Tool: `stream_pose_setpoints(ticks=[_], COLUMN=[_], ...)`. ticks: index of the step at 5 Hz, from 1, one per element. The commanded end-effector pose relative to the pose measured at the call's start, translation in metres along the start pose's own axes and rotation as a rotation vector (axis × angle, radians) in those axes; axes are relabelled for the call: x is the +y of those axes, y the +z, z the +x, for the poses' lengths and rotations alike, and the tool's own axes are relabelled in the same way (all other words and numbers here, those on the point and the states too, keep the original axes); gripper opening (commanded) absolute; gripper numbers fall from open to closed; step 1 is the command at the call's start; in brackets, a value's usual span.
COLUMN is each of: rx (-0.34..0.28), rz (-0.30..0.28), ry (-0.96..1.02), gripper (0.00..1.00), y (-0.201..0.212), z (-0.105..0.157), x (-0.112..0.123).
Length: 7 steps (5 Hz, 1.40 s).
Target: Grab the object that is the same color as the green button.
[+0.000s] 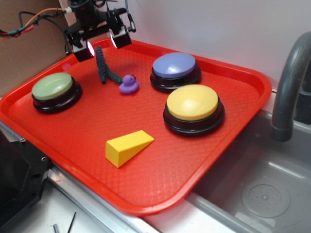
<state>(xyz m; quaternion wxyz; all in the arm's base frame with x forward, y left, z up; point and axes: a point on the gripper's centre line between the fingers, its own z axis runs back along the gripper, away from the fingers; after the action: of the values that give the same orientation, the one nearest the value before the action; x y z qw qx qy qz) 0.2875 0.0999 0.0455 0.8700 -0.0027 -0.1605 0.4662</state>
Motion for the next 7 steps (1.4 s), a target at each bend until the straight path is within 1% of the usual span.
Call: stream_pose_setpoints(ticks=[1,2,3,4,5,6,7], rx=[0.012,0.042,0.036,0.063,0.129,0.129,0.066], rz=[0.054,0.079,0.109,0.059,-0.007,-0.012,-0.021], ry=[0.018,-0.006,-0.018,-0.007,-0.05,-0.157,-0.253], gripper=[1.0,1.0,1.0,0.0,0.0,0.0,0.0], y=[-0.01,-0.024,-0.028,-0.018,0.005,0.05,0.085], z=[0.019,0.022,0.022,0.02,0.012,-0.009,-0.032], x=[0.013,0.008,0.004,0.009,0.005,-0.011,-0.022])
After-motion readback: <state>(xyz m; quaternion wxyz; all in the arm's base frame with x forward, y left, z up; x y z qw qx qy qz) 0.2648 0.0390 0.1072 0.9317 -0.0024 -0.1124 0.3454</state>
